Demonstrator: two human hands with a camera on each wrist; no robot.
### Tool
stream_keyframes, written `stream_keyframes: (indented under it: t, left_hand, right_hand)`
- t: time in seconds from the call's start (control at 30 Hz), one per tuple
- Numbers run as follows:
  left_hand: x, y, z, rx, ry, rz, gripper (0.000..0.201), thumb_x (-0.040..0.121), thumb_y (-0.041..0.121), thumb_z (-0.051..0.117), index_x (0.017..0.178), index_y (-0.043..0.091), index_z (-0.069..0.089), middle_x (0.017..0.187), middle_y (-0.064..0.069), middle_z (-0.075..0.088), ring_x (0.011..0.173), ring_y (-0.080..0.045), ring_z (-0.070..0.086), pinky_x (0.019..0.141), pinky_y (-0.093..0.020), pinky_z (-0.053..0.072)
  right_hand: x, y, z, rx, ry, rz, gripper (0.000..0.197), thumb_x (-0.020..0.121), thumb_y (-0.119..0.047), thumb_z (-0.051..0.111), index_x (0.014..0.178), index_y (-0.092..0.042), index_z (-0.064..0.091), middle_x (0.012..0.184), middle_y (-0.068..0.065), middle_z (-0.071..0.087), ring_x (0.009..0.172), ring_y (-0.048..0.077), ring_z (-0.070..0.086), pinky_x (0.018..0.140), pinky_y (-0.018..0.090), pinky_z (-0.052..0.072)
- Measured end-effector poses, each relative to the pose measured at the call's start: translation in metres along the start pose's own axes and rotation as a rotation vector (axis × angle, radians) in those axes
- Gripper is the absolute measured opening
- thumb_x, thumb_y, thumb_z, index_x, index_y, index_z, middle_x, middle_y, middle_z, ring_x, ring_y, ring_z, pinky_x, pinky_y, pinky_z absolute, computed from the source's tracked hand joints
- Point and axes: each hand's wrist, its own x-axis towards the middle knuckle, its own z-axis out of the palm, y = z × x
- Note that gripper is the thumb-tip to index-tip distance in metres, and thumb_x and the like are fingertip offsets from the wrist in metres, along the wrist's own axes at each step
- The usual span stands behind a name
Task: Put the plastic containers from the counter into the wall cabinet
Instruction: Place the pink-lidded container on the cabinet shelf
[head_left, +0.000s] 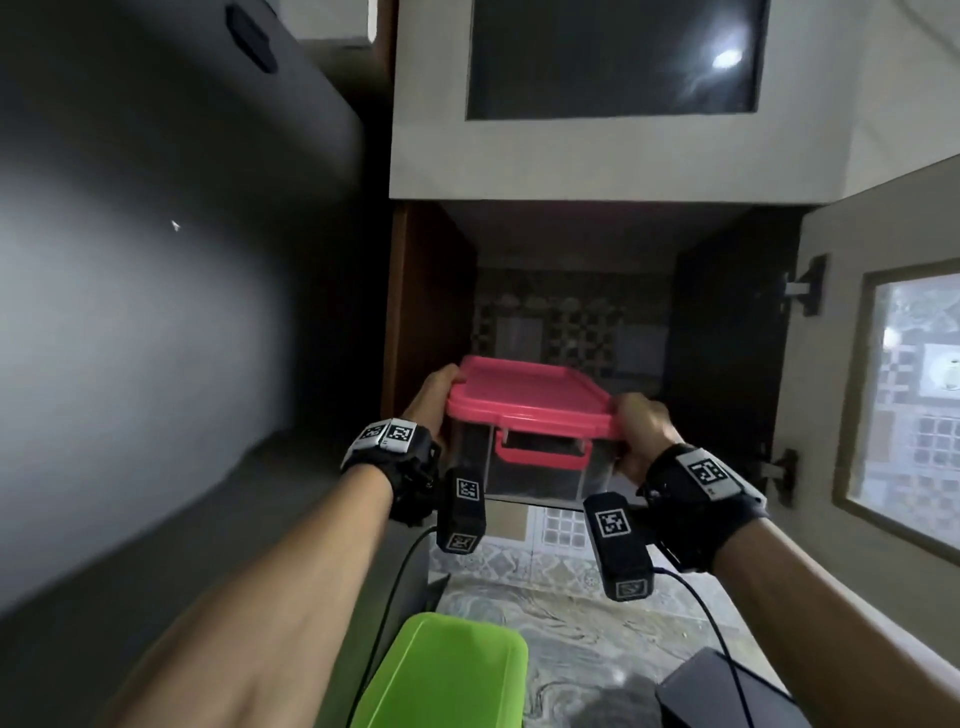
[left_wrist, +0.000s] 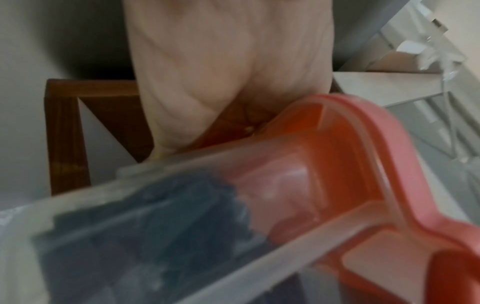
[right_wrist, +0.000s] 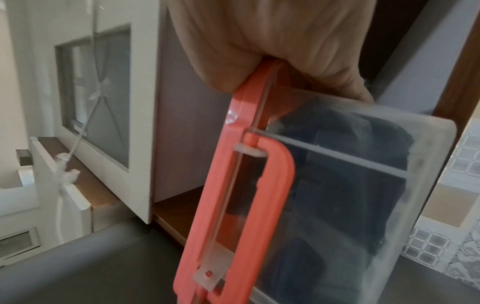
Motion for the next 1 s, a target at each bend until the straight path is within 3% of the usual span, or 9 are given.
stream_keyframes:
  t: [0.13, 0.23, 0.33, 0.4, 0.53, 0.63, 0.73, 0.83, 1.0]
  left_hand:
    - [0.027, -0.011, -0.007, 0.028, 0.014, -0.033, 0.034, 0.082, 0.040, 0.052, 0.063, 0.016, 0.068, 0.053, -0.004, 0.063, 0.054, -0.022, 0.060, 0.068, -0.033, 0.049]
    - [0.043, -0.012, -0.011, 0.112, -0.001, -0.041, 0.030, 0.085, 0.040, 0.051, 0.070, 0.018, 0.065, 0.053, -0.003, 0.065, 0.049, -0.019, 0.063, 0.064, -0.030, 0.051]
    - [0.061, -0.011, -0.014, 0.240, 0.028, 0.016, 0.027, 0.084, 0.036, 0.054, 0.066, 0.019, 0.064, 0.062, -0.006, 0.062, 0.053, -0.021, 0.061, 0.070, -0.032, 0.050]
    - [0.073, -0.006, -0.011, 0.406, 0.042, 0.070, 0.023, 0.075, 0.036, 0.055, 0.065, 0.016, 0.062, 0.067, -0.007, 0.060, 0.070, -0.024, 0.059, 0.078, -0.036, 0.042]
    - [0.077, 0.010, 0.011, 0.796, 0.057, 0.078, 0.045, 0.084, 0.037, 0.056, 0.107, 0.000, 0.066, 0.107, -0.017, 0.068, 0.101, -0.032, 0.064, 0.077, -0.027, 0.041]
    - [0.076, 0.017, 0.027, 1.091, 0.030, 0.132, 0.055, 0.079, 0.049, 0.053, 0.111, 0.008, 0.067, 0.119, -0.013, 0.067, 0.108, -0.032, 0.063, 0.096, -0.033, 0.048]
    - [0.072, 0.016, 0.034, 1.352, 0.009, 0.184, 0.054, 0.088, 0.052, 0.046, 0.120, 0.013, 0.065, 0.131, -0.015, 0.061, 0.123, -0.036, 0.055, 0.114, -0.049, 0.034]
    - [0.068, 0.011, 0.032, 1.509, 0.052, 0.236, 0.053, 0.094, 0.051, 0.039, 0.123, 0.015, 0.065, 0.132, -0.015, 0.060, 0.126, -0.034, 0.052, 0.117, -0.048, 0.027]
    - [0.067, -0.002, 0.016, 1.555, 0.102, 0.290, 0.057, 0.099, 0.048, 0.027, 0.117, 0.011, 0.067, 0.127, -0.018, 0.064, 0.125, -0.032, 0.053, 0.120, -0.049, 0.015]
  right_hand:
    - [0.033, 0.016, 0.010, -0.056, 0.048, 0.007, 0.018, 0.075, -0.013, 0.042, 0.071, -0.007, 0.058, 0.078, 0.015, 0.062, 0.078, 0.036, 0.064, 0.076, 0.052, 0.054]
    - [0.042, 0.019, 0.020, -0.059, 0.042, 0.003, 0.035, 0.086, -0.008, 0.038, 0.106, 0.009, 0.061, 0.081, 0.016, 0.060, 0.087, 0.034, 0.063, 0.086, 0.054, 0.053]
    - [0.056, 0.021, 0.026, -0.200, 0.024, -0.039, 0.044, 0.096, -0.009, 0.036, 0.136, 0.008, 0.043, 0.134, 0.026, 0.054, 0.128, 0.037, 0.052, 0.096, 0.039, 0.050]
    - [0.061, 0.018, 0.028, -0.385, 0.030, -0.011, 0.046, 0.093, -0.010, 0.052, 0.133, 0.009, 0.046, 0.140, 0.028, 0.050, 0.130, 0.038, 0.050, 0.084, 0.027, 0.054]
    - [0.063, 0.012, 0.034, -0.778, 0.024, -0.029, 0.065, 0.070, -0.001, 0.079, 0.127, 0.012, 0.050, 0.136, 0.030, 0.053, 0.129, 0.039, 0.051, 0.104, 0.039, 0.041]
    - [0.070, 0.014, 0.047, -0.966, 0.015, -0.128, 0.059, 0.077, -0.001, 0.073, 0.130, 0.013, 0.049, 0.136, 0.032, 0.052, 0.130, 0.041, 0.049, 0.105, 0.040, 0.039]
    - [0.074, 0.019, 0.059, -1.138, -0.019, -0.233, 0.049, 0.086, -0.001, 0.062, 0.133, 0.008, 0.049, 0.137, 0.030, 0.052, 0.129, 0.041, 0.050, 0.104, 0.041, 0.041]
    - [0.081, 0.025, 0.068, -1.157, -0.033, -0.294, 0.044, 0.091, -0.002, 0.054, 0.135, -0.001, 0.050, 0.138, 0.026, 0.052, 0.129, 0.040, 0.050, 0.102, 0.041, 0.043]
    - [0.083, 0.027, 0.084, -1.134, -0.025, -0.278, 0.038, 0.094, -0.005, 0.050, 0.131, 0.005, 0.052, 0.139, 0.026, 0.052, 0.129, 0.039, 0.050, 0.103, 0.042, 0.042]
